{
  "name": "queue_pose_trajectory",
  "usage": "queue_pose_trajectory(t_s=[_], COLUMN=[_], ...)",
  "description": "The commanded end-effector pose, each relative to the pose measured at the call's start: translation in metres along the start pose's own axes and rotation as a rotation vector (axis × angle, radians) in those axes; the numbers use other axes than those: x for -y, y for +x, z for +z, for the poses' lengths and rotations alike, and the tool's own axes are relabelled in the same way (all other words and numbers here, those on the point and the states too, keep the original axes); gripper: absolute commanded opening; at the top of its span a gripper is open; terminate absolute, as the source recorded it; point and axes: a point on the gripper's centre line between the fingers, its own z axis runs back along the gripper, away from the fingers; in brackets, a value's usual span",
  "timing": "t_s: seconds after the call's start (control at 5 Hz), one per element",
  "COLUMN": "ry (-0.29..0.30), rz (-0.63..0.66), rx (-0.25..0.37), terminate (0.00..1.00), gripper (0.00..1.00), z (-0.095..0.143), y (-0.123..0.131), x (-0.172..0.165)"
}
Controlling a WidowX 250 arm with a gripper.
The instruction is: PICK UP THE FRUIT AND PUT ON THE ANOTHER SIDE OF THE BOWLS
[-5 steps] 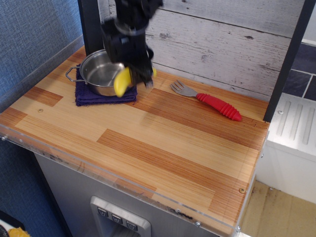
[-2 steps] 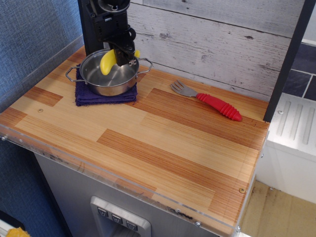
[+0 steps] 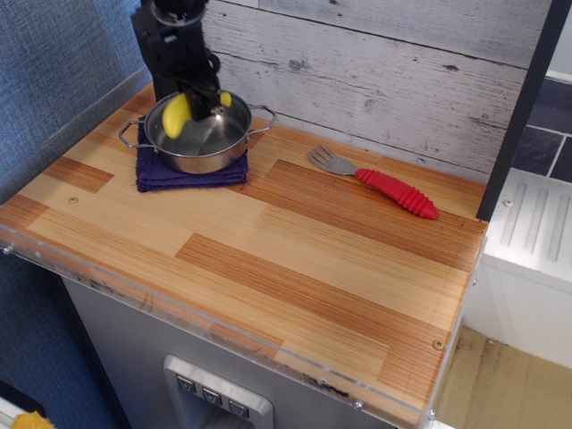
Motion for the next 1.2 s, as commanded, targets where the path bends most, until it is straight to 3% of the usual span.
queue_pose_trajectory(t_s=[0.0, 0.2, 0.4, 1.0], ry=[0.016, 0.055, 0.074, 0.071], rz=[0.023, 0.010, 0.044, 0.025], rx=[-0.015, 0.011, 0.016, -0.007], terminate=[0.00, 0.00, 0.00, 0.00], gripper=[0.00, 0.00, 1.00, 1.00], z=[-0.006, -0.014, -0.015, -0.008], y=[-0.002, -0.003, -0.006, -0.019], x=[0.003, -0.005, -0.013, -0.020])
